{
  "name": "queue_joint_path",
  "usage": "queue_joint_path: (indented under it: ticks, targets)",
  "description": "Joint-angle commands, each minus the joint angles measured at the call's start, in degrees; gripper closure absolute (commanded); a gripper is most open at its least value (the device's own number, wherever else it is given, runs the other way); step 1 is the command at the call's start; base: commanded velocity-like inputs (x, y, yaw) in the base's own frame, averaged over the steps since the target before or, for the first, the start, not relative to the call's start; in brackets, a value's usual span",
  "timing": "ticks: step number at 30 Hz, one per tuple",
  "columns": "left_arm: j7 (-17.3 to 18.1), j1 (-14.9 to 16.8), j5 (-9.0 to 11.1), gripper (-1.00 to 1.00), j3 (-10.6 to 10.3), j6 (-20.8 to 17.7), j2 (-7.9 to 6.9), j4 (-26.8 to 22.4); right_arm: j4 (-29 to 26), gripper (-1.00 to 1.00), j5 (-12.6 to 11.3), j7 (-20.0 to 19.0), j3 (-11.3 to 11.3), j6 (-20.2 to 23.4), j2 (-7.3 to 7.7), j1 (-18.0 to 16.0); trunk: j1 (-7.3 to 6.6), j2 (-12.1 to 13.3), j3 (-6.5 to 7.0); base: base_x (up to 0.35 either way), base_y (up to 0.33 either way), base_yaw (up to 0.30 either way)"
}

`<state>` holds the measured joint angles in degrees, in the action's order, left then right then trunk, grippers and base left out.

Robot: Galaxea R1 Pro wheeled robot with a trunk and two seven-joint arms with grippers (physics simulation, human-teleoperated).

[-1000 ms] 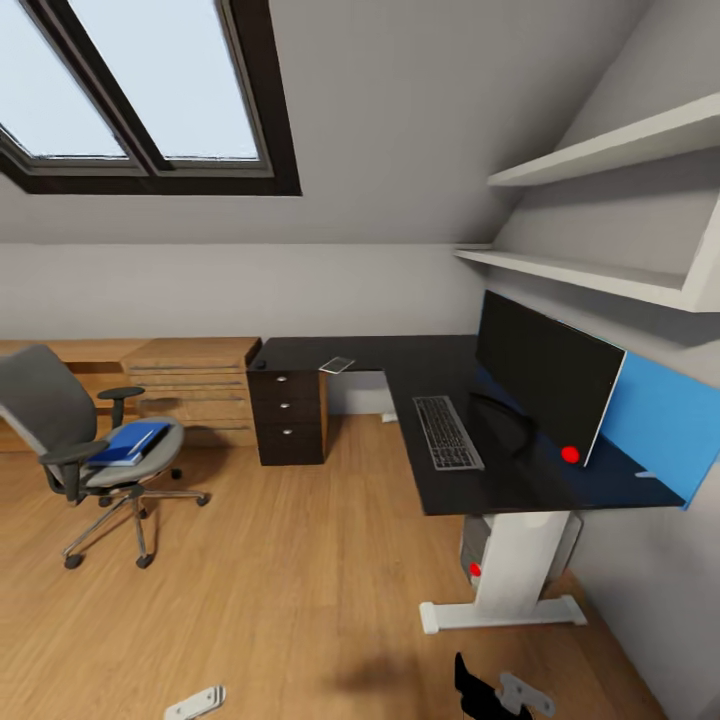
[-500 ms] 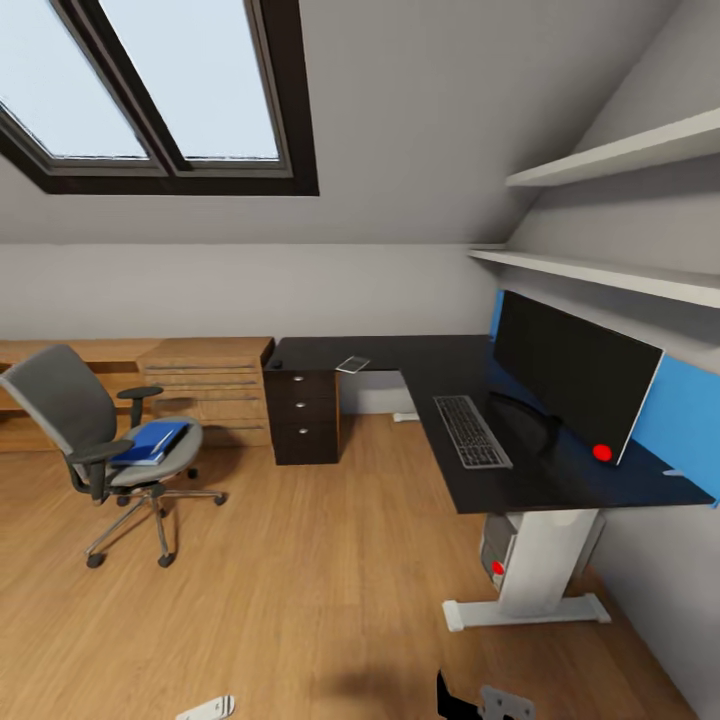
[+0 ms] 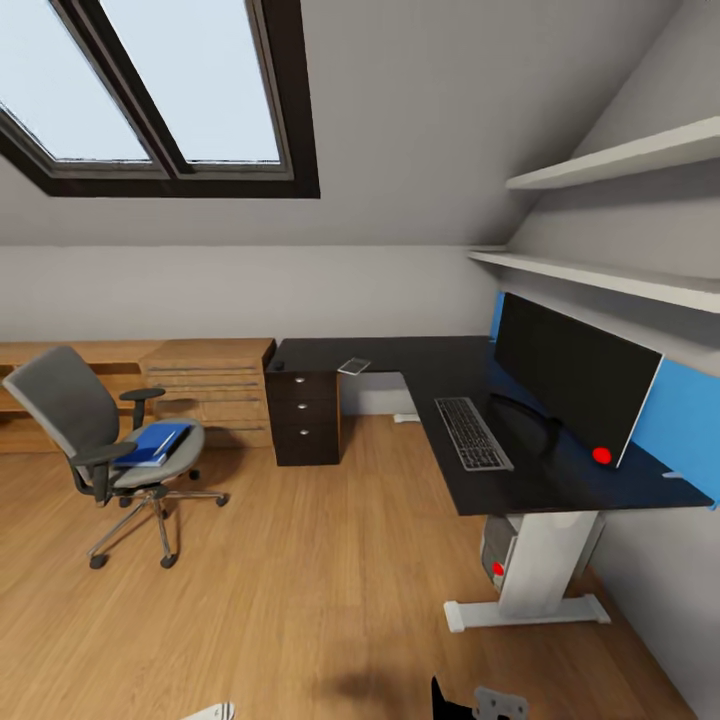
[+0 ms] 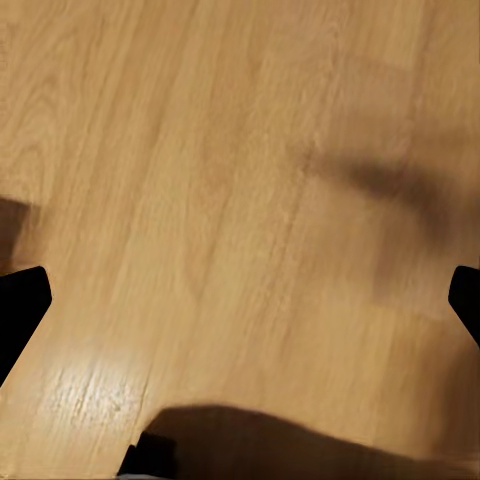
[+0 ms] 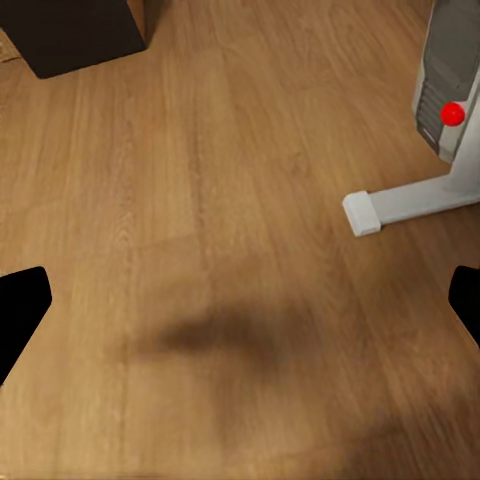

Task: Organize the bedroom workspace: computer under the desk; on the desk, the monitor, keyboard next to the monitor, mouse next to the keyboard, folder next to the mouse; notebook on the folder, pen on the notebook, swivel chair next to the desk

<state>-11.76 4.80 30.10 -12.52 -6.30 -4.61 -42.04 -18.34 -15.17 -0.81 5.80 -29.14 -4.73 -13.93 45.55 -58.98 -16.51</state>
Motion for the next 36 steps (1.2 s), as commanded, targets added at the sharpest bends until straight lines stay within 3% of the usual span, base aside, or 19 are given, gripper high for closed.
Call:
queue_joint_path:
  ticks: [1, 6, 11, 19, 24, 36]
  targets:
    - [-0.5, 0.0, 0.5, -1.0, -0.4, -0.1, -0.08, 0.2, 0.1, -1.0, -0.6, -0.1, 0.3, -0.3, -0.04, 0.0, -0.22, 0.4, 0.11, 0.0, 0.0, 0.0]
    - [-0.2, 0.0, 0.1, -1.0, -0.7, 0.0, -0.06, 2.1, 0.1, -1.0, -0.6, 0.0, 0.4, -0.6, -0.53, 0.0, -0.44, 0.8, 0.29, 0.037, 0.001, 0.039]
    - [-0.2, 0.0, 0.2, -1.0, -0.7, 0.0, -0.12, 2.2, 2.1, -1.0, -0.5, 0.2, 0.4, -4.4, -0.94, 0.0, -0.44, 0.8, 0.29, 0.288, 0.075, 0.255]
    - [-0.2, 0.0, 0.1, -1.0, -1.0, 0.0, 0.09, 3.6, 2.6, -1.0, -0.5, 0.2, 0.4, -4.7, -1.26, 0.0, -0.44, 0.8, 0.29, 0.319, 0.074, 0.276]
    - [-0.2, 0.0, 0.1, -1.0, -1.0, 2.2, 0.12, 4.4, 2.7, -1.0, -0.4, 0.1, 0.4, -4.7, -1.33, 0.0, -0.44, 0.8, 0.29, 0.32, 0.011, 0.257]
    - [-0.2, 0.0, 0.0, -1.0, -1.0, 3.6, 0.3, 4.6, 2.7, -1.0, -0.4, 0.2, 0.4, -4.7, -1.25, 0.0, -0.44, 0.8, 0.29, 0.32, 0.001, 0.039]
